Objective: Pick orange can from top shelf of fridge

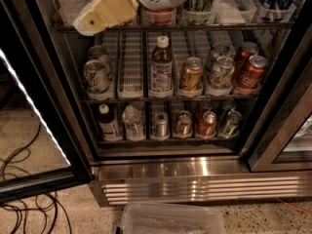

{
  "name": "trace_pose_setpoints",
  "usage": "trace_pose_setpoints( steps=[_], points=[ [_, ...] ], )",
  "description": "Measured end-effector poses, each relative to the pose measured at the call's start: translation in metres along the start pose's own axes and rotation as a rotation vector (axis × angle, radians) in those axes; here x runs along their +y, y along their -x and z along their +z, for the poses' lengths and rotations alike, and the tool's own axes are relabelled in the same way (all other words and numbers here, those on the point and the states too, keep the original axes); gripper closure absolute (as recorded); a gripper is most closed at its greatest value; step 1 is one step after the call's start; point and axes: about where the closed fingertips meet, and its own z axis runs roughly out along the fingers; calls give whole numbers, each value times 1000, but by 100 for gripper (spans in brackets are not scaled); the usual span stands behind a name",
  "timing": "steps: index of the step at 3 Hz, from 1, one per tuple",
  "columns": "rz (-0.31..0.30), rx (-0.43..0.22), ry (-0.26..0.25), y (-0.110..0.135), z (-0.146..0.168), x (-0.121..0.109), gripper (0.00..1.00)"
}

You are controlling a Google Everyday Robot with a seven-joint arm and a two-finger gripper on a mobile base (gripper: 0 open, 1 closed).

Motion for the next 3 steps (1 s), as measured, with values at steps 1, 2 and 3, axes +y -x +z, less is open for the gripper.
trace_pose_setpoints(
  steps=[1,2,3],
  points=[
    [-12,-20,4,11,-4,5,0],
    [1,-21,14,21,4,34,0],
    [6,-7,-31,26,12,74,0]
  ],
)
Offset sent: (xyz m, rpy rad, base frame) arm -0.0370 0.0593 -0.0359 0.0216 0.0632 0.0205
